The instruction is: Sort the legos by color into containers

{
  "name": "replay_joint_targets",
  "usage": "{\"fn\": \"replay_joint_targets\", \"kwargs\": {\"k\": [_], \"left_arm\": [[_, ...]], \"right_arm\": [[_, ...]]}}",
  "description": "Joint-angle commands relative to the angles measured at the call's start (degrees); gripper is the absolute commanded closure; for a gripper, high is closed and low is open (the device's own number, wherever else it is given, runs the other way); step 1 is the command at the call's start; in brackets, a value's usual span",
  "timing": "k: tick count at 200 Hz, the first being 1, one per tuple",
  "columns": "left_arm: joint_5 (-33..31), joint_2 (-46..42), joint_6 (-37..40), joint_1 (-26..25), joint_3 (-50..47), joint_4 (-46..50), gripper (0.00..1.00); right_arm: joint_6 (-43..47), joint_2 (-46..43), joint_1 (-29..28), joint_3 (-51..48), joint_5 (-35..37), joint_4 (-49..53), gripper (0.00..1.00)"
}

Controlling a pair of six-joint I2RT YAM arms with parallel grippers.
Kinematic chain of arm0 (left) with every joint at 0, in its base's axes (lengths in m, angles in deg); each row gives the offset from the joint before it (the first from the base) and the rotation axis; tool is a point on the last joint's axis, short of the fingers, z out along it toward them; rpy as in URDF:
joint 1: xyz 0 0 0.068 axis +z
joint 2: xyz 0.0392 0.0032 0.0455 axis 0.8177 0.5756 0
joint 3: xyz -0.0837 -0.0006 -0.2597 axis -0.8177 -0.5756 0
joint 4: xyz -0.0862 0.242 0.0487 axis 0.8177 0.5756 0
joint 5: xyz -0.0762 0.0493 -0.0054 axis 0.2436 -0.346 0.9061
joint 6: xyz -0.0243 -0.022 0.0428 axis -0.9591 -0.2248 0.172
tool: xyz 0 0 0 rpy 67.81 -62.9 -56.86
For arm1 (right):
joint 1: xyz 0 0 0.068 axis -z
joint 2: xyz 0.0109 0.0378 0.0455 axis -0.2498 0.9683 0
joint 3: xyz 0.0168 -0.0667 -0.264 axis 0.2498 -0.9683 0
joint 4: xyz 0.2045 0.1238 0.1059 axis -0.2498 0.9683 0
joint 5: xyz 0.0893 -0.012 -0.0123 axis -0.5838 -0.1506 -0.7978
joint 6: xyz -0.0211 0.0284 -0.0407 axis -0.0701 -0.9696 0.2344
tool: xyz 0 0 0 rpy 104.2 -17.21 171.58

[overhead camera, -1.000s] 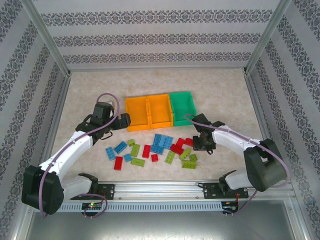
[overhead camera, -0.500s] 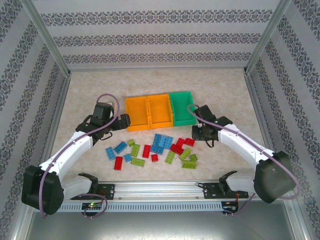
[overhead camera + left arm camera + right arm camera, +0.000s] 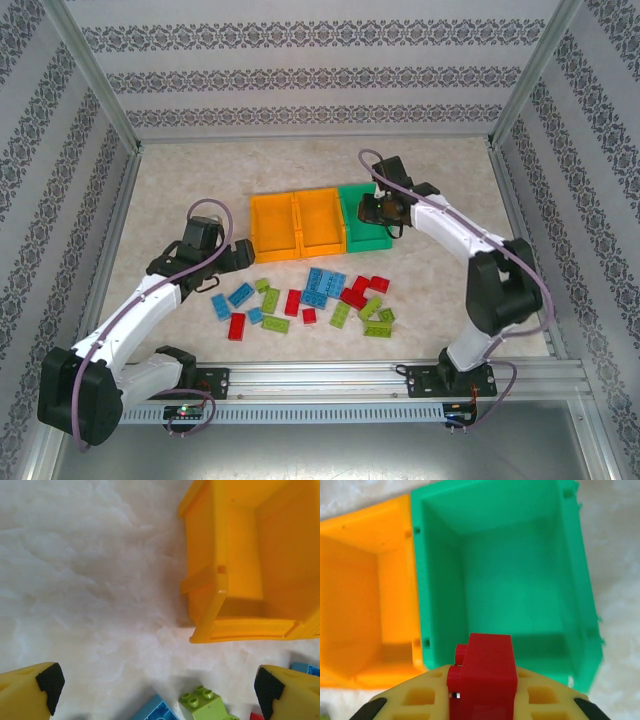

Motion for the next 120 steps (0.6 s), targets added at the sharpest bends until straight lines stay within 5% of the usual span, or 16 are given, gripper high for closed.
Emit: {"fn": "replay_joint_targets", "kwargs": {"k": [1,120], "left_arm": [[1.41,0.09,-1.26,-1.89,0.12,2.95,0.00],[-0.86,14.16,-10.90,-15.02,9.66,13.83,0.13]], "right_arm": [[0.20,4.16,0.23,3.41,-0.26,1.83,0.74],[-1.30,3.11,-1.24,1.23,0.63,-1.10,0.42]]}}
